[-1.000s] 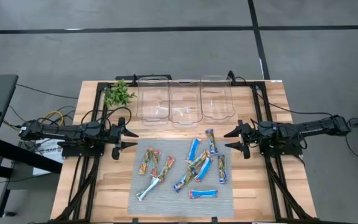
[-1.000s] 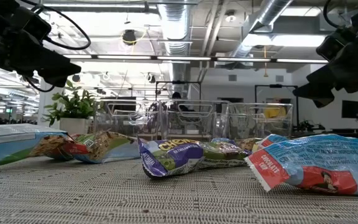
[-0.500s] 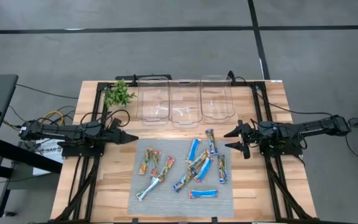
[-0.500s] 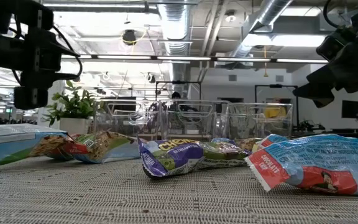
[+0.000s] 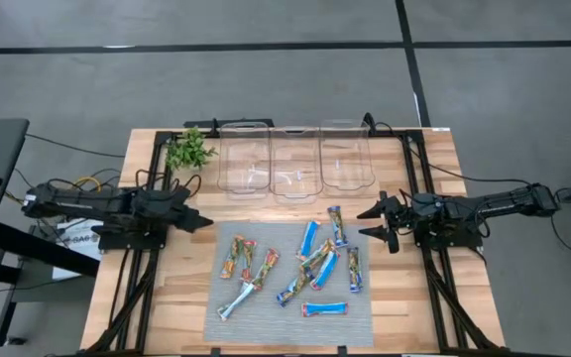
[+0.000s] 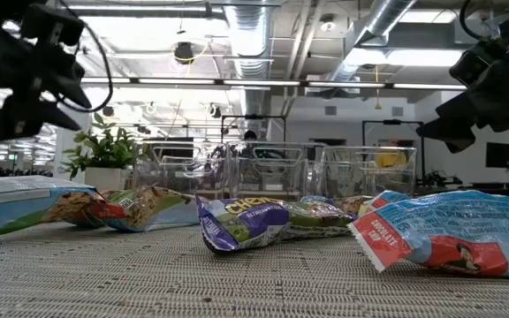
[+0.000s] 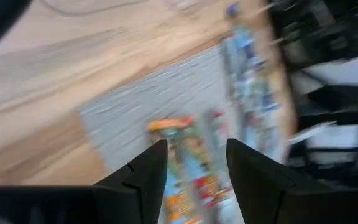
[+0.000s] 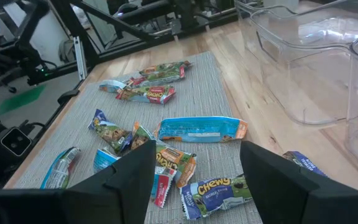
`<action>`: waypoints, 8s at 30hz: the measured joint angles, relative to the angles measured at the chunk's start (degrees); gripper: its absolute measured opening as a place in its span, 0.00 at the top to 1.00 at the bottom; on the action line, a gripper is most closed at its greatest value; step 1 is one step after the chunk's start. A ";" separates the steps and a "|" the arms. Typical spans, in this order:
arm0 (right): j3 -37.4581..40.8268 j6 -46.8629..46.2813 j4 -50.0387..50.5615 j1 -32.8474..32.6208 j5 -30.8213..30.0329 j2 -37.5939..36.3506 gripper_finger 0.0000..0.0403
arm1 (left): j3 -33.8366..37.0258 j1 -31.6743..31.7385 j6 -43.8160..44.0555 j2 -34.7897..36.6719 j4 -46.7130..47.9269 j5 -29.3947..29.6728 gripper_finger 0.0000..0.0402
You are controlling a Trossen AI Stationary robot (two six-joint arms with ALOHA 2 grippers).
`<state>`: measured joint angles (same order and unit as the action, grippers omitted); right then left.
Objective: Pick and place Granola Bars by type
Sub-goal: Put the orange granola bar into the left transparent bin
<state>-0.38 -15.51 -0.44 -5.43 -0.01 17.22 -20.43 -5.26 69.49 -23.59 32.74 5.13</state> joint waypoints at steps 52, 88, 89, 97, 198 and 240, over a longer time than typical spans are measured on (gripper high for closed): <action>0.00 -0.01 0.00 -0.02 0.00 0.01 0.44 | -29.02 -17.06 0.48 -68.46 3.77 3.73 0.78; 0.01 -0.02 0.00 -0.02 0.00 0.00 0.44 | -28.95 -16.52 -0.80 -51.12 1.49 13.60 1.00; 0.02 -0.02 0.00 -0.02 0.00 0.00 0.44 | -28.95 -16.40 -0.81 -49.56 0.67 15.03 1.00; 0.00 -0.02 0.00 -0.02 0.00 0.01 0.44 | -28.97 -16.21 -5.11 -38.03 -12.18 27.46 1.00; 0.01 -0.02 0.00 -0.02 0.00 0.00 0.44 | -22.64 -12.91 -41.12 -33.46 -34.81 -10.28 0.66; 0.00 -0.01 0.00 -0.02 0.00 0.00 0.44 | -41.11 -33.54 7.53 -66.17 3.19 3.35 0.66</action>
<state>-0.38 -15.52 -0.45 -5.45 -0.01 17.22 -61.54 -38.81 77.03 -89.76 35.94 8.48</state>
